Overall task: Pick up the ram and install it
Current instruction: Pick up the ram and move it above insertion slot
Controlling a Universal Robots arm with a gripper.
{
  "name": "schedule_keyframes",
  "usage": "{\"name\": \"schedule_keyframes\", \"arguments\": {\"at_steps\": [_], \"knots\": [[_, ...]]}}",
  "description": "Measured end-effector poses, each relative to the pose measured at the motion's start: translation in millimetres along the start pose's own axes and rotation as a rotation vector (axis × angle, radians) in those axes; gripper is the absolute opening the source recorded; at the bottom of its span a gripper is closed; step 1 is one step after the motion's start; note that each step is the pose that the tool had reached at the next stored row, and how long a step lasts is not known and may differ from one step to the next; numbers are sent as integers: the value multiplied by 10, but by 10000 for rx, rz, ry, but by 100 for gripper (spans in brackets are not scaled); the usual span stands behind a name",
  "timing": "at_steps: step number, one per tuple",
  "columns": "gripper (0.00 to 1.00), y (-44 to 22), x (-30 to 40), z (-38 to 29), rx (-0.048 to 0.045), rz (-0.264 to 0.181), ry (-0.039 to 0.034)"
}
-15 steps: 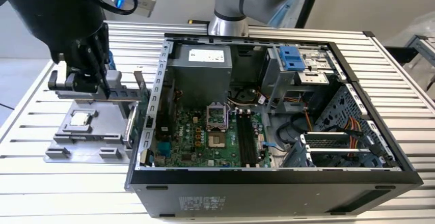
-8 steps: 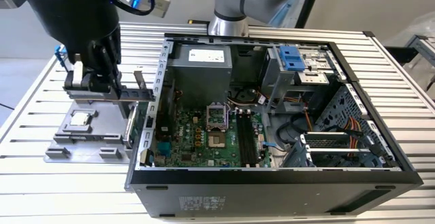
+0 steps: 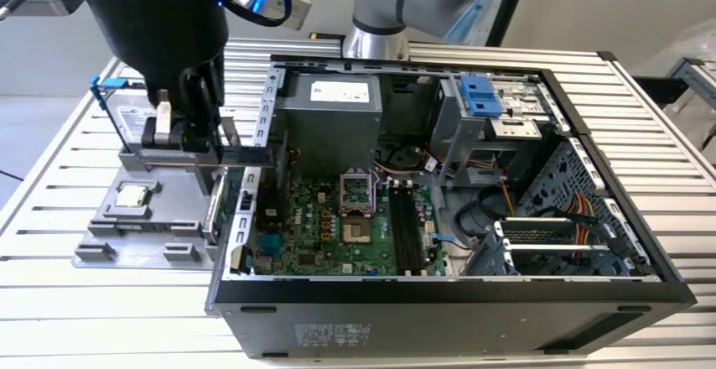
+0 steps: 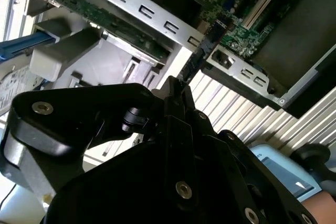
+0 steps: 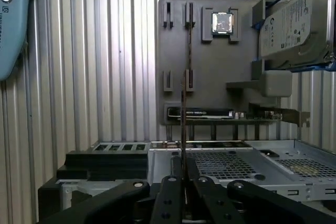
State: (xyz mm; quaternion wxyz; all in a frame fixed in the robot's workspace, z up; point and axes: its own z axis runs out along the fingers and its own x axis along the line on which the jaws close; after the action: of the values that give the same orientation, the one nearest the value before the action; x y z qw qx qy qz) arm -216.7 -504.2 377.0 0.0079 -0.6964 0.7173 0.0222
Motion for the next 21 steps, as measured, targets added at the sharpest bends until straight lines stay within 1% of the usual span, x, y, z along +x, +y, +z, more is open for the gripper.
{"name": "schedule_keyframes", "arguments": {"at_steps": [3, 11, 17, 21], "knots": [[0, -95, -3, -3, 0, 1, 1], [0, -298, -9, -6, 2, 42, 0], [0, -445, -13, -9, 1, 41, 1], [0, -523, -16, -10, 1, 32, 0]]}}
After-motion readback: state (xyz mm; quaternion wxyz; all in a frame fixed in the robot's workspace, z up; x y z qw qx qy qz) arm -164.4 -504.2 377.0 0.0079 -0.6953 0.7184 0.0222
